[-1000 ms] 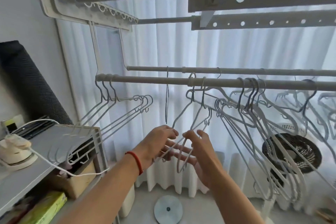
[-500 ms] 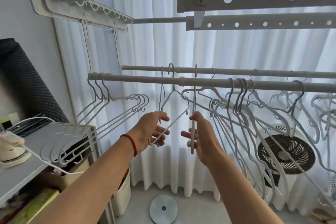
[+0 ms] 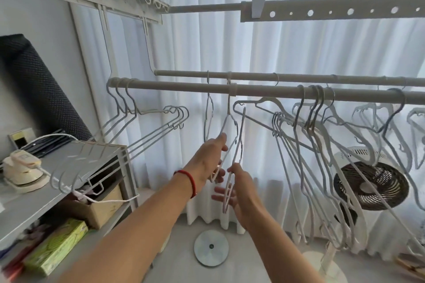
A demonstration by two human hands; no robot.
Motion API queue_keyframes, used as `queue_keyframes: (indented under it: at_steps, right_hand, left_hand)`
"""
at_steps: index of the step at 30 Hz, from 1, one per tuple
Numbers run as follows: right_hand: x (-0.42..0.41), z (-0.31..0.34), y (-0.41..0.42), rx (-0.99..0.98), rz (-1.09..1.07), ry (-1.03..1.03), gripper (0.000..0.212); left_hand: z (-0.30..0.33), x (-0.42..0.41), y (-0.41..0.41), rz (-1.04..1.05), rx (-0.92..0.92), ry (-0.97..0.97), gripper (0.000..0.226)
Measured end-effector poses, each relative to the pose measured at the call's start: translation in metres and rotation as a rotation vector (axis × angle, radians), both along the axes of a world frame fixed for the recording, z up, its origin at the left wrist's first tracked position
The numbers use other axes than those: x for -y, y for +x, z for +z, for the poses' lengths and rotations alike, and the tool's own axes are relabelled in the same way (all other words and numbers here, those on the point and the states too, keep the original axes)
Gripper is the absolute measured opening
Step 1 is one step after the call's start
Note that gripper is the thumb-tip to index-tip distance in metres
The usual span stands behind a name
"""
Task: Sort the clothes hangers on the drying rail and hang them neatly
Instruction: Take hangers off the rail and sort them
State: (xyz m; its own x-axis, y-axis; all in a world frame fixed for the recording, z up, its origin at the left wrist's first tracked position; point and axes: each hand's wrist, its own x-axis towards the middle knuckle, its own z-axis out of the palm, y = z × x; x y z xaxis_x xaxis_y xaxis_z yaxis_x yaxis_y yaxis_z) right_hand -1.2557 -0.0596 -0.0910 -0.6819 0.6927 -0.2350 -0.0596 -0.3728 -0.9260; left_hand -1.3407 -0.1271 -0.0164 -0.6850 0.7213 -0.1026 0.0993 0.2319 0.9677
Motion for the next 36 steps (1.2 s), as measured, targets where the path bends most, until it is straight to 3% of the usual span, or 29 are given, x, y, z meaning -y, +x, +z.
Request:
queue_keyframes:
  at_steps: [4,7,14,19,22,25,29,33,36]
  right_hand:
    - [-0.011,0.001,-0.003,-0.03,-0.012,0.078,0.032]
    - [-0.017,-0.001,-0.004,0.026,0.02,0.11,0.049]
    - [0.005,-0.034,-0.009,0.108,0.047,0.158,0.087]
    - [0.014,-0.053,-0.01,0.116,0.098,0.239,0.087]
    - [0.011,-0.055,-0.008,0.17,0.231,0.32,0.054]
    - [-0.003,-0.062,-0.002,0.133,0.314,0.203,0.048]
    - [-0.011,-0.067,0.013,0.162,0.407,0.166,0.046]
    - [-0.019,-0.078,0.028,0.212,0.485,0.14,0.027]
    - [-0.021,-0.087,0.043,0.182,0.576,0.07,0.025]
  left_hand:
    - [-0.005,0.0,-0.007,0.024,-0.024,-0.056,0.047]
    - [-0.028,0.005,-0.003,-0.024,-0.024,-0.131,0.05]
    - [-0.066,0.014,0.019,-0.128,0.126,-0.024,0.049]
    - [-0.08,0.031,0.01,-0.234,0.278,0.025,0.053]
    - [-0.094,0.037,0.009,-0.219,0.32,0.099,0.051]
    - [-0.114,0.039,0.02,-0.28,0.175,0.073,0.068]
    - [-0.132,0.043,0.036,-0.345,0.007,-0.136,0.084]
    - [-0.123,0.051,0.019,-0.52,-0.045,-0.353,0.06]
    - [-0.118,0.051,-0.016,-0.328,-0.539,-0.524,0.052]
